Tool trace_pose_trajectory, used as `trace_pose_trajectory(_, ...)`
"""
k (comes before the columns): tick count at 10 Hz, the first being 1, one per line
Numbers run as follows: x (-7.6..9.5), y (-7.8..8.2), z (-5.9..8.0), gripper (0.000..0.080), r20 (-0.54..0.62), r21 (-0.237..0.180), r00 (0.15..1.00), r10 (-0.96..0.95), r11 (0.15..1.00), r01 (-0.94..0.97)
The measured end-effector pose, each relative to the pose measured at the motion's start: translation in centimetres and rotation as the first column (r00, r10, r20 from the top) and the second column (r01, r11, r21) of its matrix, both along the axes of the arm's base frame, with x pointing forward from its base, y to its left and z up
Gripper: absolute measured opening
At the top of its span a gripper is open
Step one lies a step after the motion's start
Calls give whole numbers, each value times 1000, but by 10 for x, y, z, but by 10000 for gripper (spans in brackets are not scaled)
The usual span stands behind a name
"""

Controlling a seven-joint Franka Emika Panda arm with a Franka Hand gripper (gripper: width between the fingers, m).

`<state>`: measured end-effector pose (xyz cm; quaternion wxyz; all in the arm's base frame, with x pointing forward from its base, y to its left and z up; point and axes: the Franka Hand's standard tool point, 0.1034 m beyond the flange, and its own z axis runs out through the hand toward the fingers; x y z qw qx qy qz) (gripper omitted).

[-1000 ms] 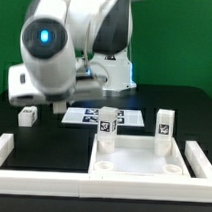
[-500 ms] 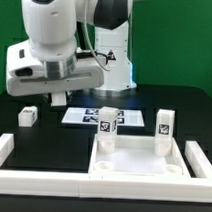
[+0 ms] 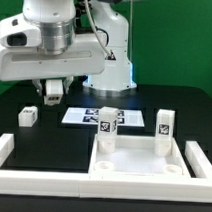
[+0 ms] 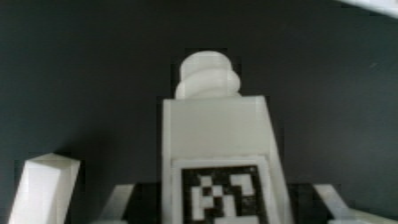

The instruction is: Assemble square table

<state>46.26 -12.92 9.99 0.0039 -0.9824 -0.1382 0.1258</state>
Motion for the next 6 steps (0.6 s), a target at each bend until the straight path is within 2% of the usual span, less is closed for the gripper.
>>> trace_pose_trajectory(3,7,-5,-1,284,176,15,984,1,1000,-4)
trace_pose_trajectory(4,20,3,5,284,200,15,980,1,1000,-4)
trace_pose_trajectory(6,59,24,25,284,290,25,957,-25,1000,19)
